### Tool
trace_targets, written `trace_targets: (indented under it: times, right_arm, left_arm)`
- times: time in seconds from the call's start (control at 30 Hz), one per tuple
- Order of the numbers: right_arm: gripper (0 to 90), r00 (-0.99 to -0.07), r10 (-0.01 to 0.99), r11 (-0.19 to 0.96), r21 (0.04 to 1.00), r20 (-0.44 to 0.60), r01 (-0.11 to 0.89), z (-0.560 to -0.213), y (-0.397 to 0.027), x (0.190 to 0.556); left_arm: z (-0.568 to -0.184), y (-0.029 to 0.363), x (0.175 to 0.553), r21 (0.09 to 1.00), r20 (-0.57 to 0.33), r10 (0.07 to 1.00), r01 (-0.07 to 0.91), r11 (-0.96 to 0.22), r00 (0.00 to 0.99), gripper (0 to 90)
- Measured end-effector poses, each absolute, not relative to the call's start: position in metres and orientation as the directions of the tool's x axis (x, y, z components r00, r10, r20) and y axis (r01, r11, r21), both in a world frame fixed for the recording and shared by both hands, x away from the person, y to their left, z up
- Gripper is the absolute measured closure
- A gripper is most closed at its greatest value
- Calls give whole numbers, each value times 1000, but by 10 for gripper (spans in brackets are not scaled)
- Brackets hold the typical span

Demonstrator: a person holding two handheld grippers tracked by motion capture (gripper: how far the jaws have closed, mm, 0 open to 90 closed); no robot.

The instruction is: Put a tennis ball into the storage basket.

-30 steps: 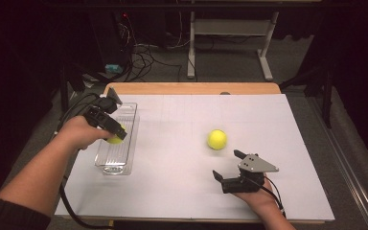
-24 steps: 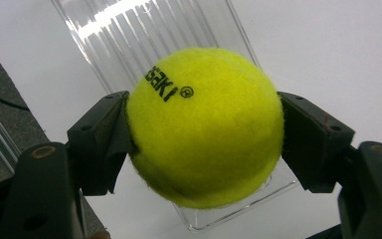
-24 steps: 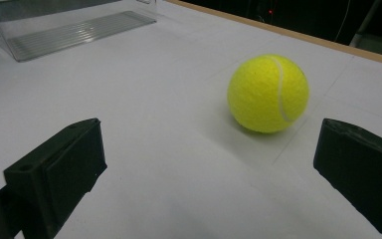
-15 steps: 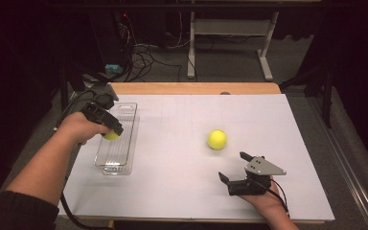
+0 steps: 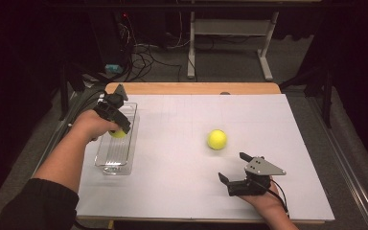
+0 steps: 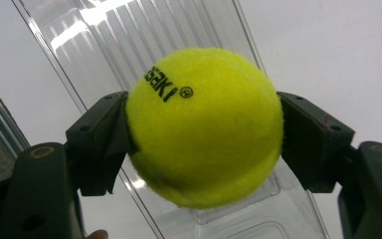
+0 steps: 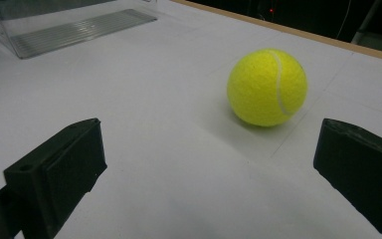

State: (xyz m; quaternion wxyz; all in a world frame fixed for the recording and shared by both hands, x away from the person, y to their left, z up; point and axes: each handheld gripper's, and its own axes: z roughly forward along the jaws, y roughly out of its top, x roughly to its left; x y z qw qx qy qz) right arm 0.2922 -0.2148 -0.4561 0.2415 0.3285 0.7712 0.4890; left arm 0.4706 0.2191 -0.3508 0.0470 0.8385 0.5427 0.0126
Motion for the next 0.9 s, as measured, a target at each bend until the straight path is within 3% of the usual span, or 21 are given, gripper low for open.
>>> trace_targets:
  times: [0.17, 0.2, 0.23, 0.3, 0.9]
  right_arm:
    - [0, -668, 743, 305, 913, -49, 272, -456, -215, 292]
    - [0, -668, 742, 306, 913, -50, 271, -456, -215, 292]
    - [0, -667, 743, 306, 913, -52, 270, -456, -215, 292]
    - [0, -667, 744, 304, 913, -49, 272, -456, -215, 292]
    - [0, -641, 766, 291, 915, -49, 278, -455, -221, 298]
  left_arm:
    - [-349, 221, 472, 106, -21, 915, 911, -399, 403, 261]
    - [-347, 221, 471, 118, -10, 918, 912, -393, 396, 214]
    - [-346, 221, 471, 117, -8, 917, 912, -394, 398, 83]
    - [-342, 220, 468, 115, -13, 909, 903, -413, 417, 12]
    - [-331, 163, 440, 155, -9, 837, 828, -539, 547, 6]
